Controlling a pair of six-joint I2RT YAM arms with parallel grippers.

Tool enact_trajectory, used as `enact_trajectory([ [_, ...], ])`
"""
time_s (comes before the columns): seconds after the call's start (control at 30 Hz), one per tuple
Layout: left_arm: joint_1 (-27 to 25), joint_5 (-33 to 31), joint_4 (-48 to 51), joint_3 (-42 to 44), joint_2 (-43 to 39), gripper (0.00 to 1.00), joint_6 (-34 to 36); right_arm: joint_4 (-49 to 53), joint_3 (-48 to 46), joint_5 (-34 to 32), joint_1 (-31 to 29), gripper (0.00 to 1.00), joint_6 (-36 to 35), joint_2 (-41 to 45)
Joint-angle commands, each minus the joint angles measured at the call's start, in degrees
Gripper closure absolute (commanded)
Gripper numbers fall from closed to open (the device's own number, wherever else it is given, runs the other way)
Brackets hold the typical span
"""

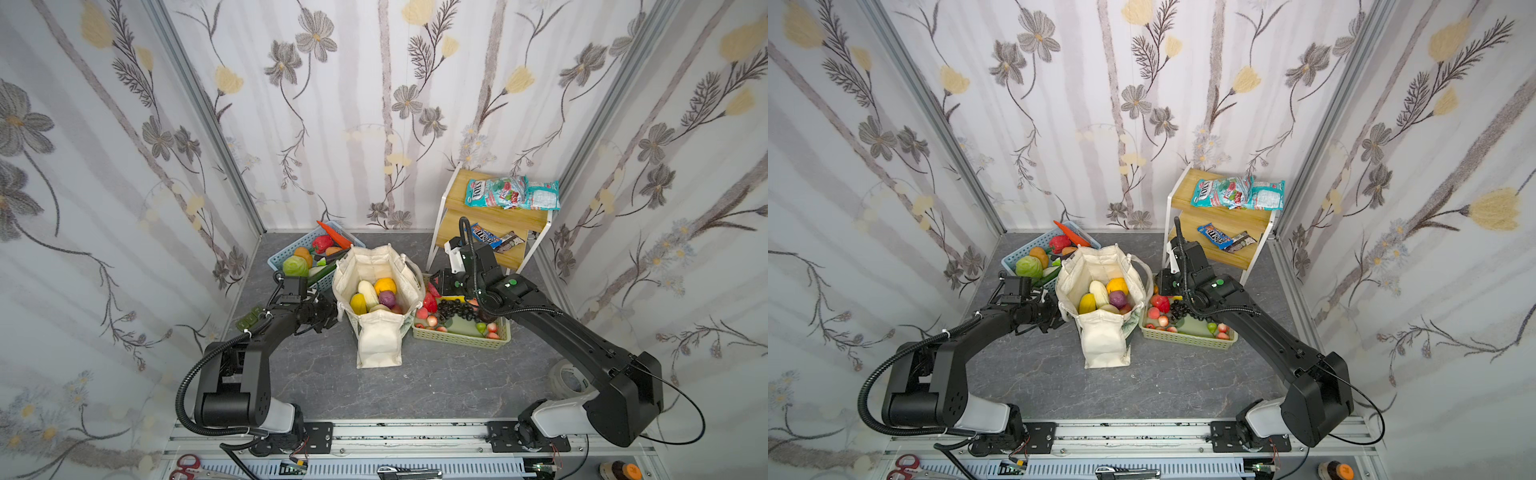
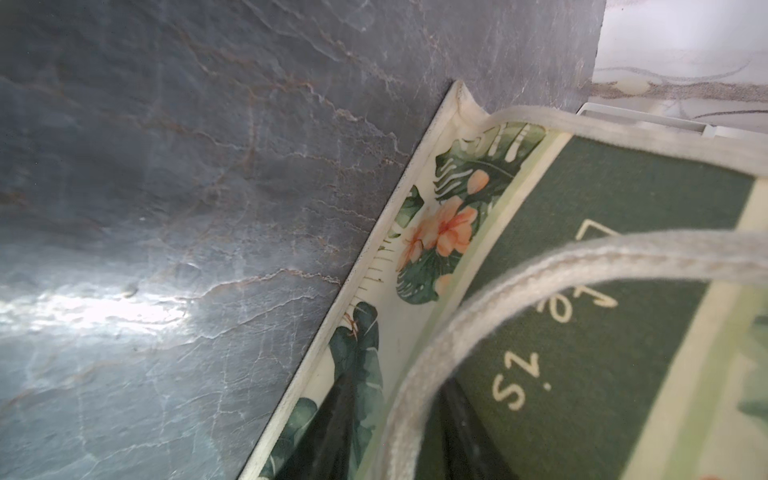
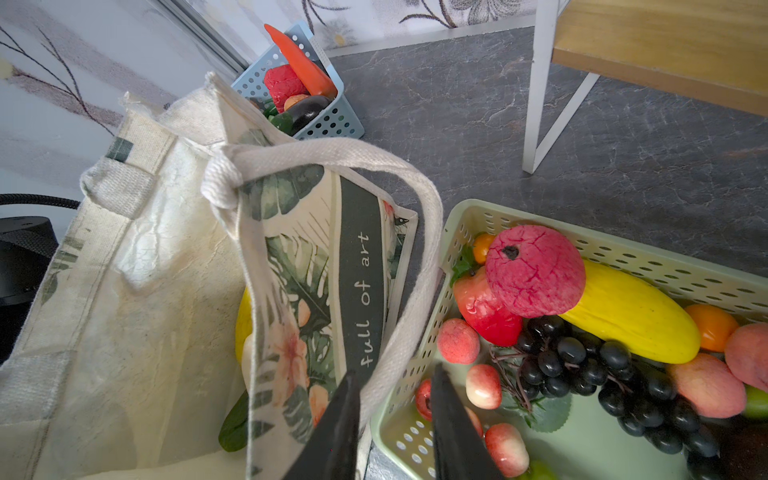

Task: Place the food into the grocery bag and tie it
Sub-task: 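Close the left gripper on the tote handle while the right gripper holds the other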

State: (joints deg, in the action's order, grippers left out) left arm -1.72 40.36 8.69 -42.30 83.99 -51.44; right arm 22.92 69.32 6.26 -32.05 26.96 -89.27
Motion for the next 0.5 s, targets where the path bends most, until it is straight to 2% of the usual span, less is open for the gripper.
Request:
enact_trajectory([
  [0.0,0.01,0.55,-1.71,-0.23,0.39,0.76,-0.43,-3.84,-1.94,0.02,1.23,0.69,2.23,-0.57],
  [0.1,-0.04,1.01,-2.60,-0.28,0.65,0.87,-1.02,-10.13,-5.30,4.14,2.73,0.68,6.37,-1.02],
  [0.17,-0.03,0.85,-2.34,-0.45,0.49,0.91,-0.95,-13.66,-6.86,5.31,2.79,0.62,9.65,-1.53],
  [0.2,-0.01,0.60,-1.94,-0.51,0.24,0.91,-0.66,-16.42,-8.15,6.77,2.79,0.58,11.45,-1.69],
  [0.33,0.05,0.03,-0.74,-0.89,0.13,0.93,0.46,-24.84,-12.59,10.29,2.81,0.53,17.21,-1.81],
  [0.47,0.05,-0.14,-0.48,-1.02,0.18,0.94,0.81,-28.94,-14.73,12.46,2.88,0.51,20.30,-4.79],
])
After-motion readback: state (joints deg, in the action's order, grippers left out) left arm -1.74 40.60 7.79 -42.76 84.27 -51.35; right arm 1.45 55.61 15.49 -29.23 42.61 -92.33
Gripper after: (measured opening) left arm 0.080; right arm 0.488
